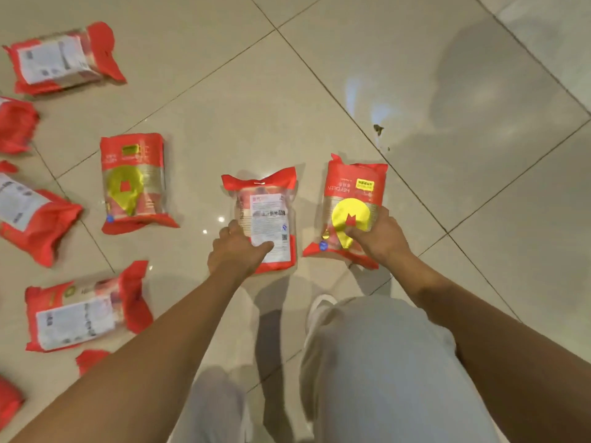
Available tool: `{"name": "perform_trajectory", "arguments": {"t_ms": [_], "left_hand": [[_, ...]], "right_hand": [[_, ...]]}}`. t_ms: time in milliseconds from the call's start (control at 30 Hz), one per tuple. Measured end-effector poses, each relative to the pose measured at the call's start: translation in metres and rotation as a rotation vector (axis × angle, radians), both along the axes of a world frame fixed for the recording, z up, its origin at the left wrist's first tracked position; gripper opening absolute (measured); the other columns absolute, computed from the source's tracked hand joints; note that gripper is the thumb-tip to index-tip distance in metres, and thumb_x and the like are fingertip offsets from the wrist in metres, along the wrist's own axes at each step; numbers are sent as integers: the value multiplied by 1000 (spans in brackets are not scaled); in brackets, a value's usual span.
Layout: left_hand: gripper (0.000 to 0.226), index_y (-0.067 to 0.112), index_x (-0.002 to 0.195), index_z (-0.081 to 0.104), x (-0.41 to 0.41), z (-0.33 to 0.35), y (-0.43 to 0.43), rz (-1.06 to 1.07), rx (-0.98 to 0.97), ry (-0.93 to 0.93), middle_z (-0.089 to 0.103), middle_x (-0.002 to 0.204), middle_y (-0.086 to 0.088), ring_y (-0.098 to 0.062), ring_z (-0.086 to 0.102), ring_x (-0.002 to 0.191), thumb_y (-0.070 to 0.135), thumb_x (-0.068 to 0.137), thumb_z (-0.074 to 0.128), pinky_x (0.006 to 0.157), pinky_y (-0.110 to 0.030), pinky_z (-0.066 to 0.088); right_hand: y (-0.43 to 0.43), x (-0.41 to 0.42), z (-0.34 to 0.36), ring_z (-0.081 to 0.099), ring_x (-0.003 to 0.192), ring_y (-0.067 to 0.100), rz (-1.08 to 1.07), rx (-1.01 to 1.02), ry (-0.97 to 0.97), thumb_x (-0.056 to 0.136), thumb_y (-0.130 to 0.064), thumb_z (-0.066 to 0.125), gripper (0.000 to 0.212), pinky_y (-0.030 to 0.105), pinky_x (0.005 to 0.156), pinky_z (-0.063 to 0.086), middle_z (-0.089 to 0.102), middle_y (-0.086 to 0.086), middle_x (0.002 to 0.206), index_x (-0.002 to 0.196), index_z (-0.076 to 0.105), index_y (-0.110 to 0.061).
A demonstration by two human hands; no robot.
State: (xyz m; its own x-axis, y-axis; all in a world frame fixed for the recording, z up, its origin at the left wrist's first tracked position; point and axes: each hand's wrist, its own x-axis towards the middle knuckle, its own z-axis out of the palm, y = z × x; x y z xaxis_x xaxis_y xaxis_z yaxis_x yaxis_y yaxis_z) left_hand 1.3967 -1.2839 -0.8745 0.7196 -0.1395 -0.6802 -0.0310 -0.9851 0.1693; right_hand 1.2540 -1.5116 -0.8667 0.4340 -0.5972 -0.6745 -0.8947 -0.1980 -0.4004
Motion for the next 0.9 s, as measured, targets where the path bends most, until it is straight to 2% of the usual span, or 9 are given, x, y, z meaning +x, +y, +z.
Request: {"name": "perform_trajectory", "arguments": {"t_ms": [200, 333, 367, 433, 500, 600, 700, 800, 900], "left_hand": [[119, 15, 138, 42, 21, -108, 10, 271, -156, 78, 57, 130, -7, -33, 61, 119, 75, 42, 80, 97, -54, 56], [118, 7, 128, 51, 37, -141, 16, 480, -256, 167, 68, 119, -6, -28, 71, 104, 60, 34, 98, 92, -50, 60], [113, 6, 124, 58, 38, -144, 17, 545, -296, 215, 74, 114, -6, -26, 74, 98, 55, 32, 103, 89, -48, 62], [77, 7, 111, 72, 36, -141, 16, 620, -347, 279, 79, 103, -9, -27, 78, 89, 33, 47, 105, 87, -46, 63], [48, 7, 101, 77, 29, -135, 14, 648, -362, 272, 80, 94, -10, -29, 78, 84, 17, 60, 100, 85, -49, 63], [42, 7, 98, 75, 17, -107, 13, 625, -380, 219, 80, 88, -9, -27, 78, 77, 15, 64, 98, 73, -45, 65], [50, 8, 100, 65, 9, -50, 20, 600, -437, 109, 76, 89, -4, -20, 75, 74, 19, 64, 98, 60, -33, 58], [54, 15, 99, 65, 21, 38, 30, 588, -525, 6, 76, 89, 0, -17, 74, 76, 30, 60, 100, 70, -35, 59], [76, 21, 104, 73, 39, 147, 47, 547, -610, -52, 80, 92, 5, -17, 78, 81, 52, 40, 100, 80, -45, 63]], "right_hand": [[-16, 1, -106, 57, 122, 37, -170, 37, -19, 81, -50, 80, 90, 47, 100, 50, 55, 15, 136, 147, 33, -10], [-30, 1, -143, 66, 104, 25, -359, 166, -64, 64, -42, 95, 93, 39, 89, 55, 65, 4, 122, 134, 44, -8], [-34, 2, -147, 70, 98, 23, -424, 224, -85, 56, -39, 99, 93, 37, 82, 59, 70, 4, 117, 130, 52, -8], [-37, 4, -145, 74, 84, 23, -491, 304, -107, 59, -22, 99, 70, 27, 60, 60, 74, 8, 104, 118, 63, -7], [-35, 6, -138, 73, 84, 24, -495, 314, -99, 58, -22, 98, 73, 30, 62, 61, 73, 8, 104, 118, 60, -7], [-25, 5, -106, 69, 98, 30, -422, 233, -69, 61, -29, 96, 84, 49, 88, 58, 64, 6, 109, 123, 42, -12], [-16, 6, -48, 65, 97, 29, -377, 133, -117, 67, -28, 93, 76, 47, 90, 55, 61, 4, 109, 119, 39, -14], [-7, 17, 45, 64, 96, 27, -310, 44, -241, 67, -27, 93, 73, 44, 89, 54, 63, 3, 109, 115, 39, -17], [8, 33, 164, 65, 99, 26, -220, -10, -350, 66, -28, 94, 75, 45, 89, 54, 64, 2, 112, 116, 39, -21]]}}
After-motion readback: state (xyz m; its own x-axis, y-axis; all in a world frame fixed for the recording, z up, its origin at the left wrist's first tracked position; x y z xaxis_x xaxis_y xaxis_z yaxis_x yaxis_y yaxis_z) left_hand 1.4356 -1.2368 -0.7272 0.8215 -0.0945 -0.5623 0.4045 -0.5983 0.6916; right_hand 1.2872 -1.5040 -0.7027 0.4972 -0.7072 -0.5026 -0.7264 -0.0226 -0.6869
